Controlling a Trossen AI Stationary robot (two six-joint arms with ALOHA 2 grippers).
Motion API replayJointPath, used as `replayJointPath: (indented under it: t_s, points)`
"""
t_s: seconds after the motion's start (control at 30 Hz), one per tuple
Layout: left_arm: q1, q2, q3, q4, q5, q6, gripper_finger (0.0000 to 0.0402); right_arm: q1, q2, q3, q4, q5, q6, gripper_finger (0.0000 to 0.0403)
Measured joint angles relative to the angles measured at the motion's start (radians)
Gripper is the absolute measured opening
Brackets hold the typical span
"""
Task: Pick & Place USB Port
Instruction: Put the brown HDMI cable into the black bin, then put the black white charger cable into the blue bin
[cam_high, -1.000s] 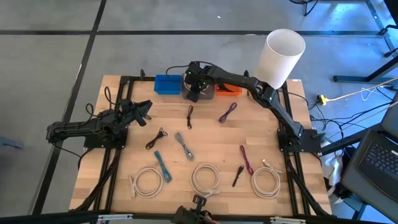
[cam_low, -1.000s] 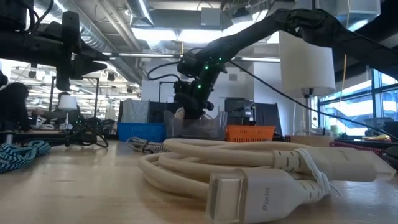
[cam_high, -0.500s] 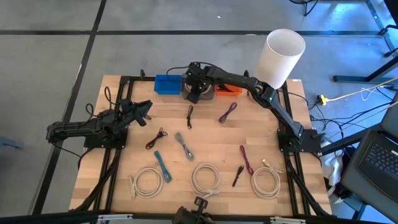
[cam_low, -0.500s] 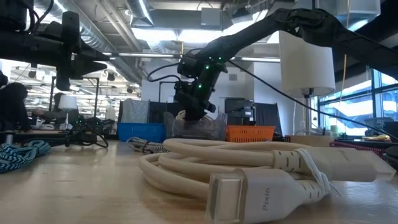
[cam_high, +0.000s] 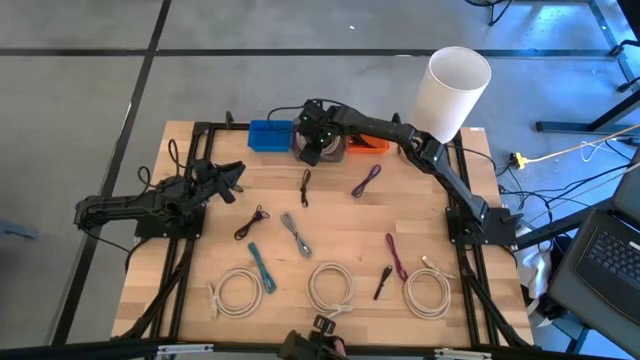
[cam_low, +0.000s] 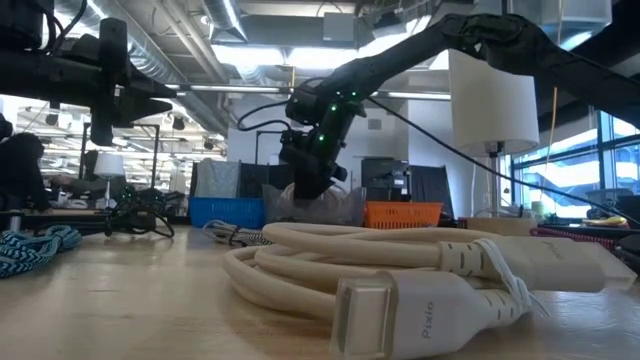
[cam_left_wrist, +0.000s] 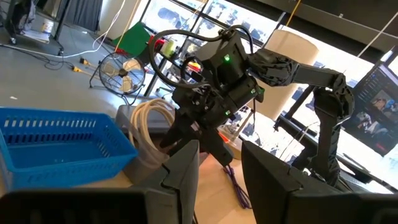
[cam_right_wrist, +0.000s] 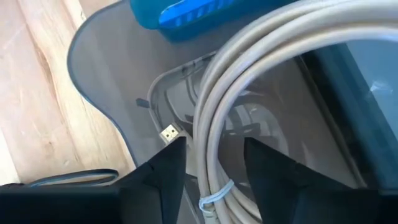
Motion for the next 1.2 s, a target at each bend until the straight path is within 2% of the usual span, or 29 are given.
replayJointPath:
  t_s: [0.17,0.37,0.53,0.8,0.87,1.07,1.2]
  points:
    - [0.000,0.000,0.000,0.000,0.001,0.000,0.0114,0.000,-0.010,0.044,-0.021,0.016,-0.004,0.0171]
    - [0.000,0.000,0.000,0.000,0.002,-0.003,0.0114,0.001,-0.011,0.218,-0.105,0.018,-0.002,0.0157]
    - [0.000,0.000,0.000,0.000,0.014,-0.020,0.0114,0.008,-0.119,0.180,-0.129,0.016,0.041,0.0150]
    - [0.000,0.000,0.000,0.000,0.035,-0.021,0.0114,0.082,-0.242,0.179,-0.382,0.015,0.094,0.0150]
    - [0.000,0.000,0.000,0.000,0.035,-0.020,0.0114,0.109,-0.264,0.179,-0.446,0.035,0.128,0.0150]
    - [0.000,0.000,0.000,0.000,0.036,-0.019,0.0114,0.211,-0.314,0.179,-0.618,0.198,0.294,0.0150]
    - [0.000,0.000,0.000,0.000,0.036,-0.019,0.0114,0.278,-0.331,0.179,-0.697,0.229,0.394,0.0150]
